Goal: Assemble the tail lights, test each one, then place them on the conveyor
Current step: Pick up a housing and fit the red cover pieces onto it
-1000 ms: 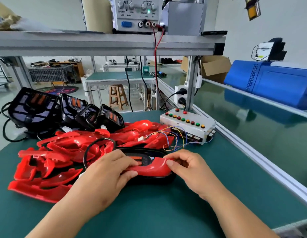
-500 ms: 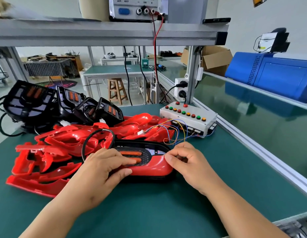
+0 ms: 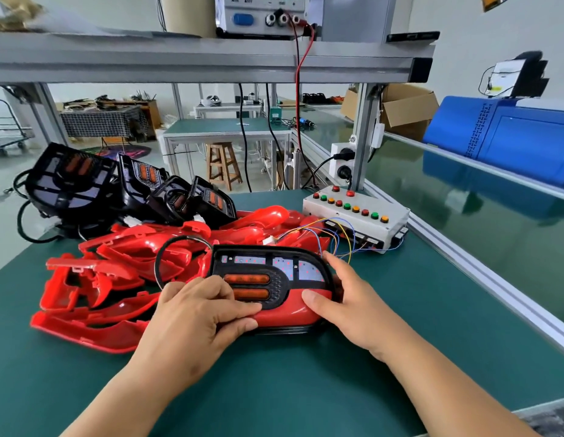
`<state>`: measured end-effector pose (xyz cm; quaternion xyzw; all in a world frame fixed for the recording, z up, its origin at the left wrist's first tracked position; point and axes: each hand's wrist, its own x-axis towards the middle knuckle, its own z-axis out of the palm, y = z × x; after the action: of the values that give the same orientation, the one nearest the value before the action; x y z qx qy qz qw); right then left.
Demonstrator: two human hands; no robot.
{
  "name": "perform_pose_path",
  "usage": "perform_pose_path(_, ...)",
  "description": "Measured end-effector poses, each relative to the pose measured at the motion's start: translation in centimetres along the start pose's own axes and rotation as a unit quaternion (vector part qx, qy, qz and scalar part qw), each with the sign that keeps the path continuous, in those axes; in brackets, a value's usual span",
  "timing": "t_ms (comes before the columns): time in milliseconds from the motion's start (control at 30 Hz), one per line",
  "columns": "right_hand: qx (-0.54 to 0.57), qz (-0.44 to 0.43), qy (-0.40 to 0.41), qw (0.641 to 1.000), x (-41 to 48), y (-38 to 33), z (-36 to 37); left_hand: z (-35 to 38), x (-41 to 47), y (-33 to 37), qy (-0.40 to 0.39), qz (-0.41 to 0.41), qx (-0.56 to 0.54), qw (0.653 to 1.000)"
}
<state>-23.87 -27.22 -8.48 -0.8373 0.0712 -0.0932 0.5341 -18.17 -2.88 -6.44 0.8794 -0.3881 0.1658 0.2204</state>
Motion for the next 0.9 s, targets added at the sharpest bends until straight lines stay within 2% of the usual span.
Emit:
perform_pose_path(167, 0.200, 0.002, -0.042, 0.979, 0.2, 0.4, 0.2, 0.6, 0.3, -0.6, 0.028, 0.002, -0.025, 0.999)
perform_pose_path(233, 0.256, 0.019, -0.052, 0.965, 0.4, 0.7, 0.1, 0.4, 0.4, -1.2, 0.037, -0.058, -0.037, 0.997)
perform_pose_path(300, 0.266, 0.018, -0.061, 0.962, 0.6, 1.0, -0.2, -0.1, 0.4, -1.9, 0.031, -0.133, -0.057, 0.989)
perform_pose_path(367, 0.262, 0.016, -0.072, 0.962, 0.5, 1.1, -0.4, -0.5, 0.5, -2.5, -0.013, -0.160, -0.044, 0.986)
perform_pose_path(467, 0.291, 0.014, -0.084, 0.953, 0.5, 1.1, -0.7, -0.4, 0.8, -2.5, -0.101, -0.113, 0.096, 0.984)
perform_pose_path(533, 0.324, 0.014, -0.088, 0.942, 0.5, 1.0, -0.8, -0.2, 0.9, -2.3, -0.133, -0.110, 0.087, 0.981)
perform_pose_path(600, 0.352, 0.008, -0.087, 0.932, 0.5, 0.9, -1.0, 0.0, 0.9, -2.3, -0.140, -0.102, 0.002, 0.985)
perform_pose_path(667, 0.376, -0.002, -0.082, 0.923, 0.5, 0.7, -1.0, 0.0, 0.8, -2.3, -0.083, -0.100, -0.144, 0.981)
perform_pose_path(733, 0.395, -0.009, -0.081, 0.915, 0.7, 0.6, -0.9, -0.1, 0.7, -2.1, -0.025, -0.096, -0.288, 0.953)
perform_pose_path(900, 0.390, -0.004, -0.105, 0.915, 1.0, 0.6, -0.6, 0.4, 0.8, -1.9, 0.021, -0.142, -0.475, 0.868)
